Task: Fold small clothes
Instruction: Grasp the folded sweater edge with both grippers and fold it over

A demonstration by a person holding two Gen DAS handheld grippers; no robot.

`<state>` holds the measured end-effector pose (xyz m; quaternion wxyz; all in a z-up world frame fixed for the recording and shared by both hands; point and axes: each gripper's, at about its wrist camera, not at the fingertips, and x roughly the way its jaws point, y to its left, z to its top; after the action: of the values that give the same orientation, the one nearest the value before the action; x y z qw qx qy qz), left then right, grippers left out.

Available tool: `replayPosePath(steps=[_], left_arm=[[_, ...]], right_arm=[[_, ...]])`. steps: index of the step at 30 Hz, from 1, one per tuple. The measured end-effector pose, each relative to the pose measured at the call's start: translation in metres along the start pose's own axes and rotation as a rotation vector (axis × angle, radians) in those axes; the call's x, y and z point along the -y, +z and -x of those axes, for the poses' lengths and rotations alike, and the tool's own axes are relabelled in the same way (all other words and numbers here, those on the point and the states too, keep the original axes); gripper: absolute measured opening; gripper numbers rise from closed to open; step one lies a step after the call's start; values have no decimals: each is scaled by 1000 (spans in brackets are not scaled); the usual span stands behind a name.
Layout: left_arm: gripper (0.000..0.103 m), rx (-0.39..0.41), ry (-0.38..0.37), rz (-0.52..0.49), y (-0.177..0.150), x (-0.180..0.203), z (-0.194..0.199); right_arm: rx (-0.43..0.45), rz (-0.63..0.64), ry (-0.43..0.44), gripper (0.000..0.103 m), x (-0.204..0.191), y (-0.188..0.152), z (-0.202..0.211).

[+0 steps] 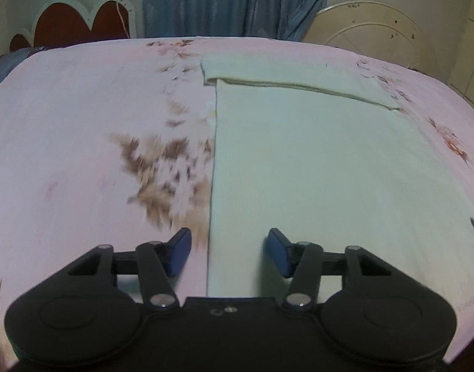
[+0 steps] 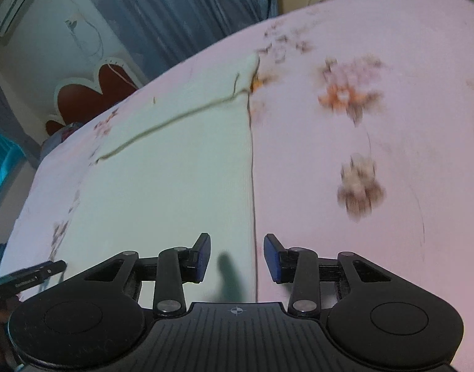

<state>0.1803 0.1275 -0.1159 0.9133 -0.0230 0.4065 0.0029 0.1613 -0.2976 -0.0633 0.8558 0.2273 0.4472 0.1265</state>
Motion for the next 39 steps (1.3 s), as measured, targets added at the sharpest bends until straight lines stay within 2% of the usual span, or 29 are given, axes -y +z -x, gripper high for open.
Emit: replayPosePath(steps=[4, 10, 13, 16, 20, 22, 23, 24, 25, 26, 28, 30, 31, 33, 34, 36, 39], left_arm=[[52, -1, -5, 31, -17, -3, 13], [46, -1, -72, 163, -37, -16, 27], [43, -11, -130, 223, -41, -26, 30], [35, -29, -175, 268, -43, -32, 31], [28, -59, -295, 352, -47, -41, 23], [25, -64, -334, 382, -49, -44, 17], [18, -67, -335, 389, -48, -45, 14], [14, -70, -333, 402, -48, -46, 11], [4, -68, -329, 421, -48, -48, 10], [4, -56, -327, 436, -48, -48, 12], [4, -5, -336, 439, -50, -47, 20], [4, -4, -314, 419, -54, -45, 19], [4, -27, -300, 407, -56, -46, 13], [4, -13, -310, 443, -56, -49, 11], [3, 4, -310, 446, -54, -50, 14], [3, 56, -311, 440, -46, -49, 24], [3, 111, -320, 437, -27, -53, 34]], right_arm=[[-25, -49, 35, 39, 12, -15, 12], [-44, -127, 97, 39, 26, -32, 24], [-57, -140, 132, 39, 26, -40, 27], [-66, -147, 169, 39, 24, -47, 28], [-68, -153, 200, 39, 19, -53, 25], [-73, -147, 210, 34, 17, -53, 22], [-81, -145, 212, 21, 16, -53, 19], [-87, -141, 212, 14, 16, -52, 17], [-85, -135, 209, 12, 15, -52, 15], [-80, -131, 207, 4, 13, -51, 16], [-51, -120, 224, 3, 9, -49, 22], [-21, -94, 235, 3, 6, -46, 31], [-23, -77, 224, 3, 5, -46, 31], [-68, -53, 153, 3, 6, -46, 20], [-67, -67, 152, 3, 9, -46, 18], [-10, -95, 195, 3, 8, -40, 27], [65, -34, 202, 3, -7, -22, 41]])
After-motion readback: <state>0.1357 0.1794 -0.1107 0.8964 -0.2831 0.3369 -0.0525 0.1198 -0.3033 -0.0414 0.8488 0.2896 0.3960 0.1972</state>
